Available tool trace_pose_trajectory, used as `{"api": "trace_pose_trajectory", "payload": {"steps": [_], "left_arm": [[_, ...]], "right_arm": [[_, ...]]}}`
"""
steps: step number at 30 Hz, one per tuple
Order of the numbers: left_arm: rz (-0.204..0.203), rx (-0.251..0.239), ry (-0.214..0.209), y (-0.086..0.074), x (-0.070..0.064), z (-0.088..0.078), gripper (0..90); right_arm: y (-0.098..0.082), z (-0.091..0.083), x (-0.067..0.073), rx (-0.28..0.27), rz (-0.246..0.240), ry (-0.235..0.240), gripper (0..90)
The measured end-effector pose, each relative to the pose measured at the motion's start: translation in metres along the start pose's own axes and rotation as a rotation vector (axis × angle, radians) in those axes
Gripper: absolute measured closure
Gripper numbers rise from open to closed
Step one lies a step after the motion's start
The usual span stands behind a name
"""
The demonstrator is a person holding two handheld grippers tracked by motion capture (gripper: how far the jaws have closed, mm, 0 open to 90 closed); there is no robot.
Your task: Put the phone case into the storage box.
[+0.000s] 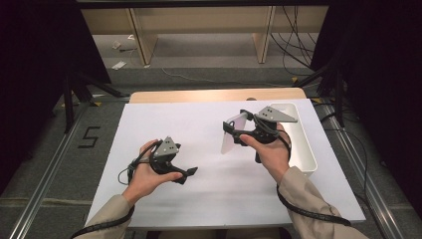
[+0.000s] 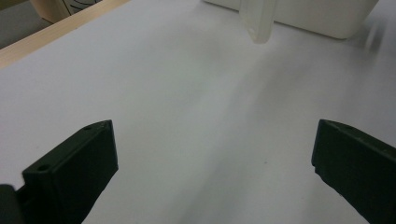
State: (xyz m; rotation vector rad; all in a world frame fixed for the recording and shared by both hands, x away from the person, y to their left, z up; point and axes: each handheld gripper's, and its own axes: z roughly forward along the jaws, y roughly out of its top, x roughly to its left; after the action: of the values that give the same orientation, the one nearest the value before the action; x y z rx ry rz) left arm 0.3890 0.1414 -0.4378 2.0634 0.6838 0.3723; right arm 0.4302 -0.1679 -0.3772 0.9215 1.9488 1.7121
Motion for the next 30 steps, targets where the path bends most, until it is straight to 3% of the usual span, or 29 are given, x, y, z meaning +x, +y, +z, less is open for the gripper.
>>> {"api": "trace_pose_trajectory", "payload": {"steps": [30], "left_arm": [[-0.008,0.004,0.021,-0.003,0.003,-0.002,0.0]], "right_arm": [[0.012,-0.018,-0.029,-0.016,0.002,-0.071,18.7]]}}
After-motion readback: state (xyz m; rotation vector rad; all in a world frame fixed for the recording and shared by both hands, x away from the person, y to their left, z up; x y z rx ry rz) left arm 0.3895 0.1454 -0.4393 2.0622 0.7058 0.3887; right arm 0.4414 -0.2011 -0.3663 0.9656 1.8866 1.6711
